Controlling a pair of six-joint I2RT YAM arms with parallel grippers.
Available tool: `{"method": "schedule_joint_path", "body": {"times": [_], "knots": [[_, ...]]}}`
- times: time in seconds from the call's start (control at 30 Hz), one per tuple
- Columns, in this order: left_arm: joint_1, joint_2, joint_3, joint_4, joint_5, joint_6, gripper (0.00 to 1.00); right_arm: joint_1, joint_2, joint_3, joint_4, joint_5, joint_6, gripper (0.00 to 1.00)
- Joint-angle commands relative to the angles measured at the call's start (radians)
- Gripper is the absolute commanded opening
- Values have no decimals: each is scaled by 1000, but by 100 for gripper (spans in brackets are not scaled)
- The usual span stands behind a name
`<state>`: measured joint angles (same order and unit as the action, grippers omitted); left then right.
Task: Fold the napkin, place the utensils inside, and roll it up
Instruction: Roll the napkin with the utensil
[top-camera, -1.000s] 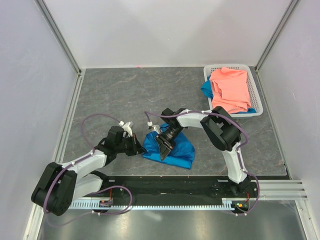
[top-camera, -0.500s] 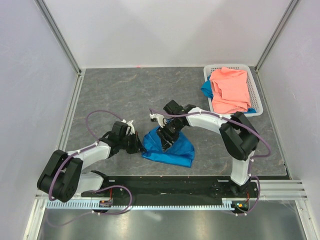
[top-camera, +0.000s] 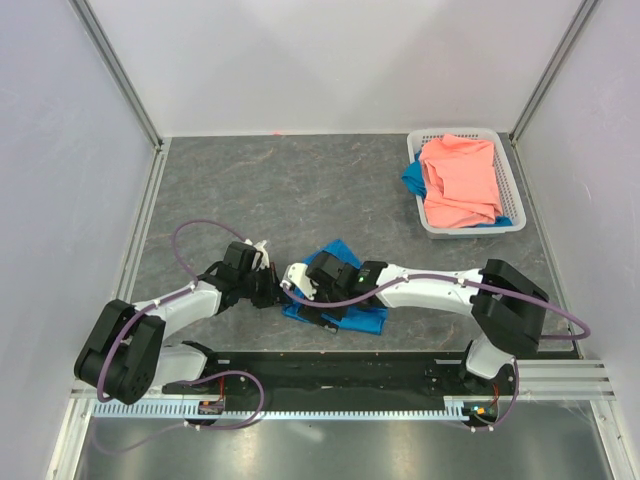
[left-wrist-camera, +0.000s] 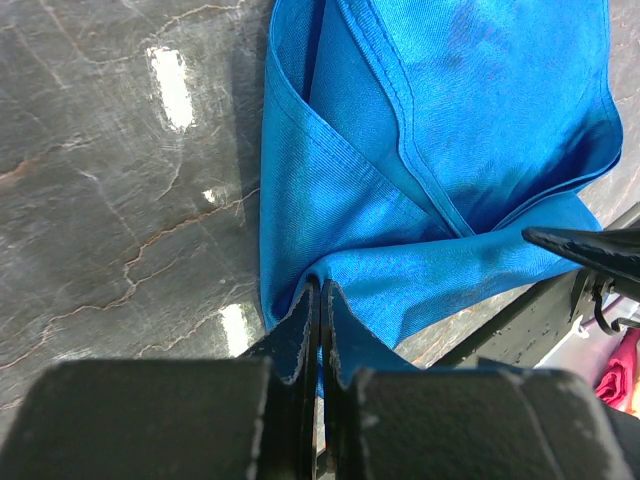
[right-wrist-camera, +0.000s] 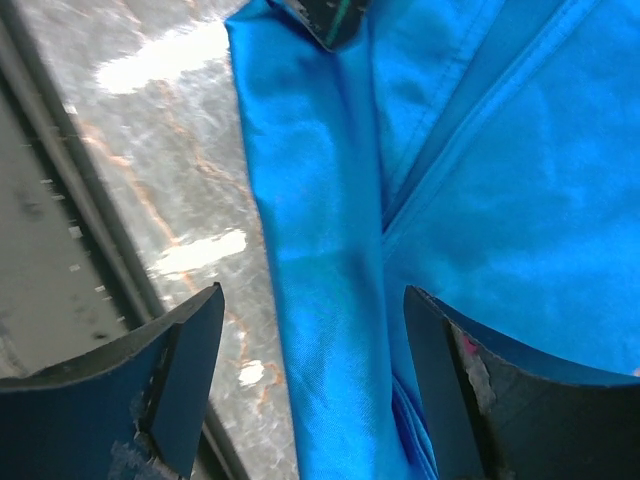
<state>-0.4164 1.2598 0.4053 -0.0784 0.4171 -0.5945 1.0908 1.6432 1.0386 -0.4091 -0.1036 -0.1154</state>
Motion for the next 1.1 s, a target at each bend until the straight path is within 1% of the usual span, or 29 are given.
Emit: {"method": "schedule_joint_path", "body": {"times": [0.0, 0.13, 0.3, 0.5, 0.53, 0.63, 0.7, 0.77, 0.83, 0.9, 0.93, 0.97, 1.03, 1.07], "knots": [[1, 7, 26, -34, -29, 27, 2, 37, -4, -18, 82, 142, 10, 81], [-1, 9, 27, -32, -28, 27, 2, 49, 32, -20, 84, 148, 5, 80], [1, 10, 27, -34, -23, 27, 2, 49, 47, -29, 96, 166, -4, 77], [-1, 12, 30, -34, -20, 28, 2, 44, 89, -32, 95, 139, 2, 72], [1, 10, 30, -34, -18, 28, 2, 41, 93, -34, 95, 134, 8, 68], [-1, 9, 30, -35, -17, 28, 2, 29, 109, -38, 90, 116, 28, 63], [-1, 9, 30, -34, -17, 28, 2, 18, 116, -41, 85, 107, 40, 61], [-1, 10, 33, -34, -17, 28, 2, 11, 125, -43, 76, 105, 45, 57], [-1, 9, 38, -34, -15, 28, 2, 4, 133, -46, 69, 59, 54, 48], [-1, -5, 44, -34, -15, 30, 2, -5, 145, -49, 66, 35, 60, 42], [1, -11, 47, -35, -20, 30, 5, -9, 150, -49, 62, -3, 65, 37], [1, -23, 52, -43, -26, 30, 13, -18, 152, -52, 61, -25, 68, 35], [-1, -68, 67, -55, -57, 30, 23, -31, 156, -49, 52, -95, 71, 32], [1, -85, 70, -61, -70, 30, 31, -48, 159, -48, 47, -119, 71, 31]]}}
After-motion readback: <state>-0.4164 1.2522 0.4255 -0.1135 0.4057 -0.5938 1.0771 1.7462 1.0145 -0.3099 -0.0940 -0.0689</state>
